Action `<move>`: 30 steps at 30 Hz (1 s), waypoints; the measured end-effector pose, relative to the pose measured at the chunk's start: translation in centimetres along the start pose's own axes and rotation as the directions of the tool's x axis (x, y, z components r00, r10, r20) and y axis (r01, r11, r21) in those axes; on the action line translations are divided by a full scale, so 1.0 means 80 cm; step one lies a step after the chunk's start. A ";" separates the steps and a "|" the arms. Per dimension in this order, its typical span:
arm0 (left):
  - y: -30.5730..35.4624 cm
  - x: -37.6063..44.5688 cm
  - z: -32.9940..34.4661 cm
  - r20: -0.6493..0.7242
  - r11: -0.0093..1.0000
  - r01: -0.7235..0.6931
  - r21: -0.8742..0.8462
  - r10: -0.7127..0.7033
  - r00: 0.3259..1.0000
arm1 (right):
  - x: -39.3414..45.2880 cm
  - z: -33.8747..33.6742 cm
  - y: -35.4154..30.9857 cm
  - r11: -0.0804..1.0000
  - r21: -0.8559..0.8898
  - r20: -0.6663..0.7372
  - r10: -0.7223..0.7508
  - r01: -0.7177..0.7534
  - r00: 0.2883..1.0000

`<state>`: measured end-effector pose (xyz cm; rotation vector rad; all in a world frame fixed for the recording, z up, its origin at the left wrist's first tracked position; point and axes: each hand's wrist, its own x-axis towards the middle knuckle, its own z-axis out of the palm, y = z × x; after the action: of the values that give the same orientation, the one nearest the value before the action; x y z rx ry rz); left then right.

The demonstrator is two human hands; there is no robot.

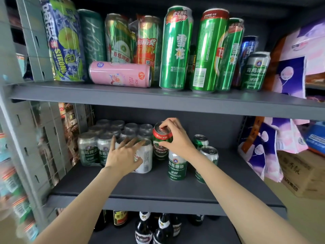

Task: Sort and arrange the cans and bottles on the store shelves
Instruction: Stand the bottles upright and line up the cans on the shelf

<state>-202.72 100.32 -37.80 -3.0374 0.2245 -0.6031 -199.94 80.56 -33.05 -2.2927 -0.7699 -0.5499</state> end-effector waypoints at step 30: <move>0.056 -0.091 -0.037 0.031 0.585 -0.017 -0.811 0.072 0.997 | -0.122 -0.072 -0.083 0.740 0.661 -0.238 0.047 0.127 0.970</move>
<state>-211.12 96.91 -38.08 -3.9049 0.7819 -0.4865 -212.45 76.98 -31.51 -1.5017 -0.7440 -0.4563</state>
